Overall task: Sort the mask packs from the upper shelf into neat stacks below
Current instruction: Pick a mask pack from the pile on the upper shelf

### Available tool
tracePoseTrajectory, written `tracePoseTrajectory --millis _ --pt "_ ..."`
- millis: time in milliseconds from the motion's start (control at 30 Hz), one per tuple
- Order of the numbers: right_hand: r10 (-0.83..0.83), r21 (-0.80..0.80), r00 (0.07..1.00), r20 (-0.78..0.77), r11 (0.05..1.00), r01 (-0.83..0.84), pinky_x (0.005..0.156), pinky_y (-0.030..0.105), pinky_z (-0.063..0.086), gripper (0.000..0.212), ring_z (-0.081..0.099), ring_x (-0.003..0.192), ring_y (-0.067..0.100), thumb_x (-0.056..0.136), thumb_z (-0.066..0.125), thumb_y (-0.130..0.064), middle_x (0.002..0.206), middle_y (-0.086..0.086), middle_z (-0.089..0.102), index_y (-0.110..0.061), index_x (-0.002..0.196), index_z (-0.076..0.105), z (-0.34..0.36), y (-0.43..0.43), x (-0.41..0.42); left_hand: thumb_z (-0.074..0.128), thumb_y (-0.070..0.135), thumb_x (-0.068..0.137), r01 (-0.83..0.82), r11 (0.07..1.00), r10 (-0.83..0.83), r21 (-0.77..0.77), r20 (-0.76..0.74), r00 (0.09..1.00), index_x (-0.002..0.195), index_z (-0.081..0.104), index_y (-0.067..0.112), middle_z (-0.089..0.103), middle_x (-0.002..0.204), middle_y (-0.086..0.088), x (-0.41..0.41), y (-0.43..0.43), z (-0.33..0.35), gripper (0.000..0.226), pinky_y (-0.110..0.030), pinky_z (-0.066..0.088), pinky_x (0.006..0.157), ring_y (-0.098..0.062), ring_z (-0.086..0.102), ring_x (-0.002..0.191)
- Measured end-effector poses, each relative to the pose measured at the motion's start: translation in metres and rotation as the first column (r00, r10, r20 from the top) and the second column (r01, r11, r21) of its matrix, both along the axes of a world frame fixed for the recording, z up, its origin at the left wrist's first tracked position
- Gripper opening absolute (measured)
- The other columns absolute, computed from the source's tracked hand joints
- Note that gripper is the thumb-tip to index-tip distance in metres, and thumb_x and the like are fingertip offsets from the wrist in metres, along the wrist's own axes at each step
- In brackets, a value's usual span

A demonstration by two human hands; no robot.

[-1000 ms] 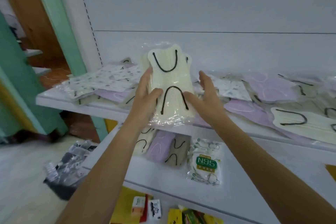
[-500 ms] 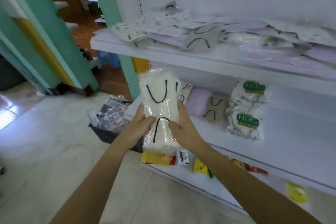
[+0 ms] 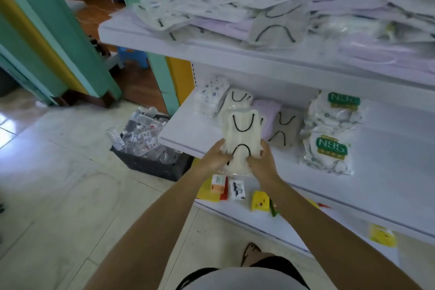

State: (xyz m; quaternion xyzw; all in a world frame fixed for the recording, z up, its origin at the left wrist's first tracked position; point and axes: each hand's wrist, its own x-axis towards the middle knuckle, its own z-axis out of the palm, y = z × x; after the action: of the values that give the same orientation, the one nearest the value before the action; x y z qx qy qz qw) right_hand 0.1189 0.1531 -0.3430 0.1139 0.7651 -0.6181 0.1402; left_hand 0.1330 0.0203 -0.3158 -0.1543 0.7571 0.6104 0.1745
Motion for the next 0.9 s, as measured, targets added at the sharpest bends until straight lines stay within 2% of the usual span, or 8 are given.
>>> tracePoseTrajectory --millis 67,200,300,433,567,700,800,900 --pt "0.005 0.011 1.0 -0.013 1.0 -0.005 0.082 0.034 0.05 0.064 0.057 0.103 0.025 0.082 0.052 0.003 0.121 0.01 0.057 -0.015 0.14 0.032 -0.008 0.001 -0.025 0.051 -0.002 0.092 0.002 0.997 -0.002 -0.075 -0.007 1.0 0.144 0.027 0.008 0.049 0.13 -0.011 -0.02 0.001 -0.008 0.058 -0.019 0.042 0.081 -0.026 0.049 0.121" --pt "0.011 0.0 1.0 -0.024 1.0 -0.011 0.081 0.044 0.051 0.059 0.058 0.088 0.021 0.085 0.051 0.0 0.112 0.007 0.06 -0.017 0.138 0.03 -0.014 -0.006 -0.062 0.055 0.005 0.091 -0.018 0.974 0.005 -0.227 -0.058 0.998 0.148 0.02 0.01 0.042 0.139 -0.014 -0.066 -0.008 -0.023 0.066 -0.038 0.043 0.097 -0.031 0.047 0.123" --pt "-0.015 -0.004 0.999 -0.033 1.0 0.015 0.085 0.045 0.05 0.068 0.054 0.089 0.022 0.086 0.052 0.003 0.094 -0.004 0.054 -0.016 0.144 0.021 -0.019 -0.013 -0.094 0.052 0.002 0.09 -0.042 0.959 0.011 -0.279 -0.113 0.994 0.143 0.028 0.008 0.046 0.134 -0.01 -0.105 -0.014 -0.033 0.059 -0.03 0.041 0.091 -0.026 0.048 0.119" --pt "-0.015 0.117 0.996 -0.09 0.993 0.026 0.088 0.037 0.047 0.057 0.053 0.109 0.026 0.085 0.051 0.003 0.127 0.01 0.052 -0.01 0.138 0.037 -0.034 -0.029 -0.137 0.048 -0.003 0.088 -0.023 0.916 -0.074 -0.4 -0.226 0.971 0.138 0.037 0.004 0.051 0.129 -0.009 -0.155 -0.027 -0.051 0.052 -0.015 0.037 0.076 -0.024 0.049 0.119" --pt "0.006 0.254 0.988 -0.154 0.966 0.034 0.096 0.039 0.045 0.048 0.053 0.113 0.031 0.086 0.05 0.0 0.129 0.015 0.053 -0.006 0.134 0.045 -0.061 -0.047 -0.182 0.044 0.002 0.094 0.069 0.822 -0.252 -0.565 -0.253 0.934 0.149 0.015 0.007 0.029 0.15 -0.015 -0.202 -0.044 -0.076 0.062 -0.026 0.029 0.104 -0.027 0.034 0.135" --pt "0.099 0.371 0.991 -0.086 0.927 -0.06 0.103 0.037 0.039 0.048 0.046 0.124 0.031 0.093 0.047 -0.006 0.14 0.016 0.042 -0.005 0.14 0.037 -0.093 -0.064 -0.203 0.04 -0.001 0.093 0.161 0.702 -0.433 -0.694 -0.236 0.87 0.143 0.032 0.004 0.027 0.148 -0.02 -0.232 -0.061 -0.111 0.051 -0.031 0.03 0.108 -0.031 0.033 0.135" --pt "0.172 0.507 0.98 -0.098 0.856 -0.1 0.093 0.036 0.043 0.032 0.052 0.112 0.033 0.092 0.04 -0.006 0.127 0.019 0.051 -0.001 0.123 0.048 -0.114 -0.072 -0.207 0.041 -0.002 0.09 0.134 0.64 -0.502 -0.756 -0.28 0.818 0.129 0.05 0.0 0.03 0.146 -0.02 -0.238 -0.063 -0.128 0.04 -0.036 0.032 0.109 -0.033 0.029 0.136" --pt "0.174 0.554 0.979 -0.106 0.828 -0.087 0.094 0.038 0.04 0.03 0.05 0.113 0.035 0.091 0.036 -0.005 0.123 0.02 0.051 -0.001 0.119 0.048 -0.124 -0.074 -0.208 0.04 0.001 0.092 0.141 0.553 -0.572 -0.821 -0.251 0.781 0.125 0.051 -0.002 0.022 0.152 -0.017 -0.237 -0.065 -0.137 0.036 -0.037 0.027 0.112 -0.029 0.016 0.142"
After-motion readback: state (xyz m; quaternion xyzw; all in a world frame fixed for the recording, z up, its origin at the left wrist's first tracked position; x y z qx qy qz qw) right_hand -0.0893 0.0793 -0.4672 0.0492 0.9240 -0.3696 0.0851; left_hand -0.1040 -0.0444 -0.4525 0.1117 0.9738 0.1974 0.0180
